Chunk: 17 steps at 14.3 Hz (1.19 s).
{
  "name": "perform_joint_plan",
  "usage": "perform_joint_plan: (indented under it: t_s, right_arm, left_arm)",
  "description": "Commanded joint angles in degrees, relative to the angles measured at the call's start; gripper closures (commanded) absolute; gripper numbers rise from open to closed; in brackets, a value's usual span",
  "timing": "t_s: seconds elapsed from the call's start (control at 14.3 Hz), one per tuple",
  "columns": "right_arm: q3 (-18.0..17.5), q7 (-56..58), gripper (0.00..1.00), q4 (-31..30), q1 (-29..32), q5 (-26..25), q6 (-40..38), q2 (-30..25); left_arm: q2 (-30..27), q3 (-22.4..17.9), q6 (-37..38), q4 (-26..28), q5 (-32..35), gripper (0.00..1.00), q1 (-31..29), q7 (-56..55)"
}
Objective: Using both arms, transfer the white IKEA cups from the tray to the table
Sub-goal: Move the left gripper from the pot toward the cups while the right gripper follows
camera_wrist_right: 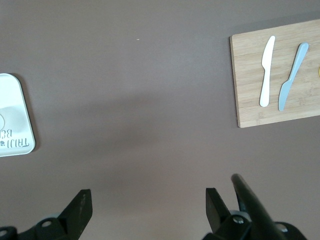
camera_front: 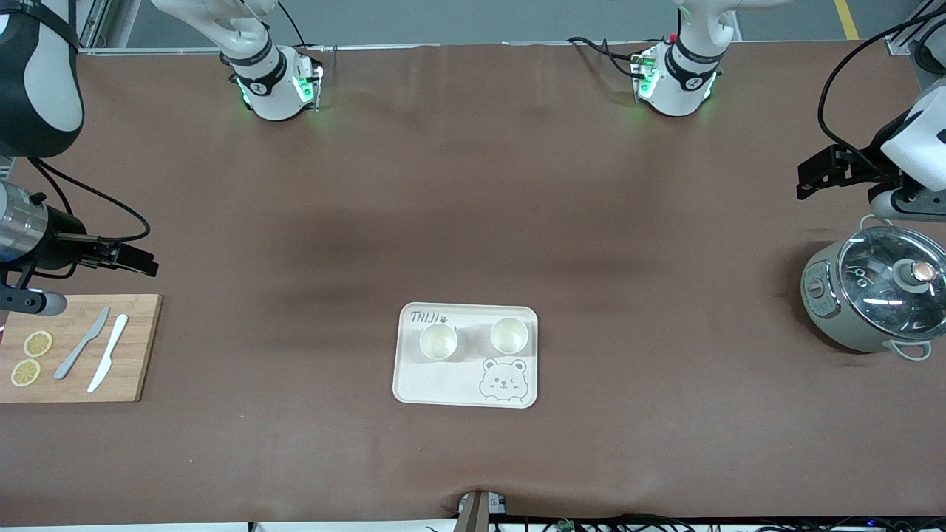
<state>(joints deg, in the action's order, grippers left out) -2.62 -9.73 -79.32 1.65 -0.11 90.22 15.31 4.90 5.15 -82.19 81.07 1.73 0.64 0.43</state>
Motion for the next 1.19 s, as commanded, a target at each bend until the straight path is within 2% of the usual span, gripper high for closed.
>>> perform_joint_plan:
  t_s: [0.0,0.28,0.49,0.77,1.12]
  right_arm:
    - [-0.02,-0.81,0.0,-0.39,-0.16,0.46,0.13,-0.28]
    - [-0.02,-0.81,0.0,-0.39,-0.24,0.46,0.04,-0.28]
    - [-0.02,-0.9,0.0,-0.39,-0.24,0.46,0.13,-0.28]
    - [-0.02,-0.9,0.0,-0.39,-0.51,0.46,0.13,-0.28]
    - [-0.02,-1.08,0.0,-0.39,-1.12,0.64,0.22,-0.28]
  left_arm:
    - [-0.6,0.12,0.72,0.05,0.82,0.0,0.15,-0.17]
    - [-0.25,0.3,0.54,-0.03,0.3,0.0,0.24,0.88]
    - [2.2,0.65,-0.95,-0.29,0.03,0.0,1.46,-0.69]
    - [13.17,0.65,-10.86,-6.26,0.03,0.0,7.16,-6.56]
    - [25.4,0.92,-20.28,-9.25,-0.32,0.0,13.59,-14.3]
